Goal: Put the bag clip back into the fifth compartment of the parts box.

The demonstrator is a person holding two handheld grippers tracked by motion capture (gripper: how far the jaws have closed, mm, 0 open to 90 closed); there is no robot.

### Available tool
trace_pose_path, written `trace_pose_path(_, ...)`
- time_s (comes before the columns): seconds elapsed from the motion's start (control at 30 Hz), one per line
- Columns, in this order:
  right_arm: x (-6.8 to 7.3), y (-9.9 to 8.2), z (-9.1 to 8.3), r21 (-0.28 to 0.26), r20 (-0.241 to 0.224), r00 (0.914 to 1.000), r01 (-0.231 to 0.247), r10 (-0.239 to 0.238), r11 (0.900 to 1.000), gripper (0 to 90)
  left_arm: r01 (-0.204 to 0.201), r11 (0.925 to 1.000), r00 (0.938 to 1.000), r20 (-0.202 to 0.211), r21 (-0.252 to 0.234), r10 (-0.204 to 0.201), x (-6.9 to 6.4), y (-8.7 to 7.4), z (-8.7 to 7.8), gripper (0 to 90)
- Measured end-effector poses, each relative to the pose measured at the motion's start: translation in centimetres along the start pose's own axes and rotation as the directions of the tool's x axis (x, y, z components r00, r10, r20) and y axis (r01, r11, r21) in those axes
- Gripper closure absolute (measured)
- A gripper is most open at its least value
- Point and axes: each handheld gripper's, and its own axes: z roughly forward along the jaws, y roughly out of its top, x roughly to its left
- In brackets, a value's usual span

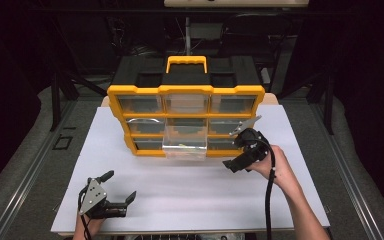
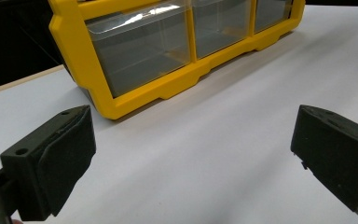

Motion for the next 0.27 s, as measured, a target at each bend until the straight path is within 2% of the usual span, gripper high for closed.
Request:
trace_pose_path(0.07,0.5,-1.0,0.9,-0.004,0.011,0.9999,-0.008,0.008,1.0000,5.1,0.000,1.0000,1.0000,0.000,0.000,0.000,0.0,0.0,0.0,0.0)
trace_pose_path(0.1,0.8,-1.9,1.6,-0.012,0.010,0.9996,-0.027,0.028,0.9995,4.9,-0.001,1.0000,1.0000,0.000,0.001,0.001,0.0,0.0,0.0,0.0)
trace_pose_path(0.13,0.8,-1.9,1.6,-0.012,0.010,0.9996,-0.027,0.028,0.9995,4.9,-0.001,1.0000,1.0000,0.000,0.001,0.001,0.0,0.0,0.0,0.0)
trace_pose_path(0.23,1.4,-3.9,3.0,-0.047,0.000,0.9989,-0.047,0.047,0.9978,3.4,0.003,1.0000,1.0000,0.001,0.000,-0.003,0.0,0.0,0.1,0.0)
trace_pose_path(0.27,1.4,-3.9,3.0,-0.047,0.000,0.9989,-0.047,0.047,0.9978,3.4,0.003,1.0000,1.0000,0.001,0.000,-0.003,0.0,0.0,0.1,0.0)
